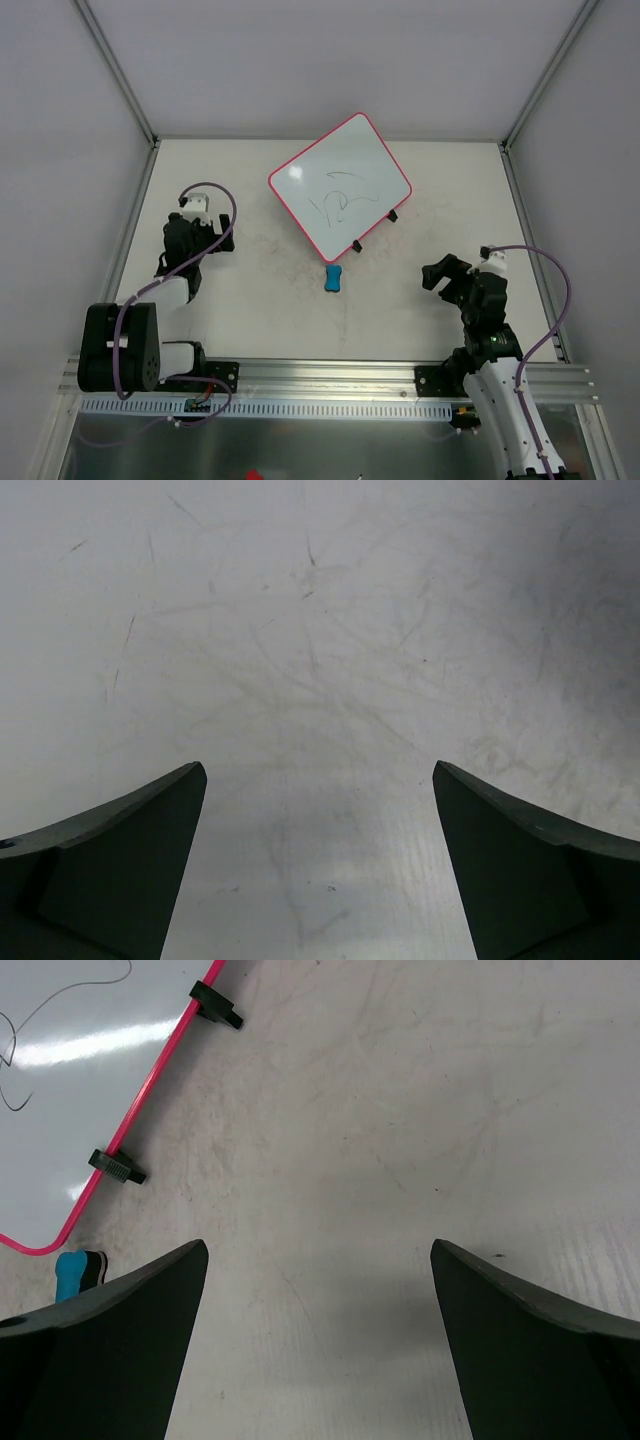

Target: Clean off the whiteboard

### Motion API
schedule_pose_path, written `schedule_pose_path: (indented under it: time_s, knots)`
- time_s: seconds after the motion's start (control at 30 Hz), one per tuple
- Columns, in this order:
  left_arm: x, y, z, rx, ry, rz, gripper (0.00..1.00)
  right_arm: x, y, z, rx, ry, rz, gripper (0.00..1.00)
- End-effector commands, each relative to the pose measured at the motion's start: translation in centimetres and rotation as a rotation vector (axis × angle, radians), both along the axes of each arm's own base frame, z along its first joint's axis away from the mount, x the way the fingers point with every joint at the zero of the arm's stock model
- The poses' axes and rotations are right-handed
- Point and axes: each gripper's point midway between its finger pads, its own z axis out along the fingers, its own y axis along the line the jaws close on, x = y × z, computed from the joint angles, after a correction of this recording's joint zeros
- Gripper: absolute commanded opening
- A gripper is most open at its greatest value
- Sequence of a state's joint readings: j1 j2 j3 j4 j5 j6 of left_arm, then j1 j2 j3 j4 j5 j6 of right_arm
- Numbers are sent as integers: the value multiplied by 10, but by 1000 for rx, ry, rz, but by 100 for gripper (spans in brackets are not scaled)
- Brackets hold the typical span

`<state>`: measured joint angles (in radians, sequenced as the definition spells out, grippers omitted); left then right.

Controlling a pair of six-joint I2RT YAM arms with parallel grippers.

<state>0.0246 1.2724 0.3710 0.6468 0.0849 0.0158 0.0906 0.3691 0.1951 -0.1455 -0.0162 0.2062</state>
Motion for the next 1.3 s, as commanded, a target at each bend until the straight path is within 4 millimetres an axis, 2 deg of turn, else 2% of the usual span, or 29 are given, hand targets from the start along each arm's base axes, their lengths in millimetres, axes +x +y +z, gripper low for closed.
schedule_pose_path:
  time_s: [0.0,0.07,0.13,0.17,0.2,0.23,0.27,0.3,0.33,0.43,0.5,0.57,0.63,0.67,0.7,0.73,0.8,0.83,0.93,1.0,1.03,1.1,1.23,1.27]
  knots:
    - [5,-22,42,-4,-77,-134,99,5,4,8,10,-40,18,99]
    - [-8,-47,47,18,-110,-310,99,4,5,8,10,-39,20,99]
    - [-27,-76,72,-2,-201,-499,99,4,4,8,10,-39,19,99]
    - [-36,-84,72,-11,-215,-546,99,4,5,7,11,-36,20,99]
    - [-42,-88,89,-19,-284,-568,99,4,5,8,11,-38,20,99]
    - [-40,-82,94,-45,-298,-502,99,4,5,8,11,-39,20,99]
    - [-39,-74,95,-186,-265,-375,99,4,5,7,11,-36,22,99]
    - [-36,-63,97,-255,-259,-262,99,4,5,8,10,-38,22,99]
    - [-37,-57,100,-271,-266,-216,99,4,5,8,10,-40,22,99]
    - [-42,-67,109,-315,-289,-265,99,4,5,8,11,-39,25,99]
    - [-45,-71,99,-411,-272,-245,99,4,5,8,10,-38,26,99]
    - [-39,-63,85,-522,-231,-141,99,4,6,8,11,-39,29,99]
    - [-40,-82,78,-539,-186,-255,99,4,6,8,10,-41,29,99]
    - [-37,-91,93,-560,-207,-321,99,4,6,8,10,-40,31,99]
    - [-36,-99,92,-587,-178,-357,99,4,6,9,10,-43,33,99]
    - [-36,-107,78,-624,-102,-394,99,4,6,8,10,-41,31,99]
    - [-25,-114,81,-670,-69,-421,99,4,7,9,10,-44,36,99]
    - [-25,-122,69,-704,-4,-465,99,4,7,9,7,-43,39,99]
    - [-17,-131,80,-769,-36,-506,99,4,9,9,9,-46,53,99]
    - [-12,-129,78,-793,-47,-448,99,4,10,10,9,-48,57,99]
    - [-13,-138,75,-794,-32,-455,99,4,9,9,9,-46,55,99]
    - [-6,-139,75,-776,-54,-424,99,4,10,10,9,-48,58,99]
    - [1,-157,74,-744,-68,-430,99,4,11,10,12,-46,64,99]
    - [3,-167,81,-743,-83,-459,99,4,11,9,10,-45,64,99]
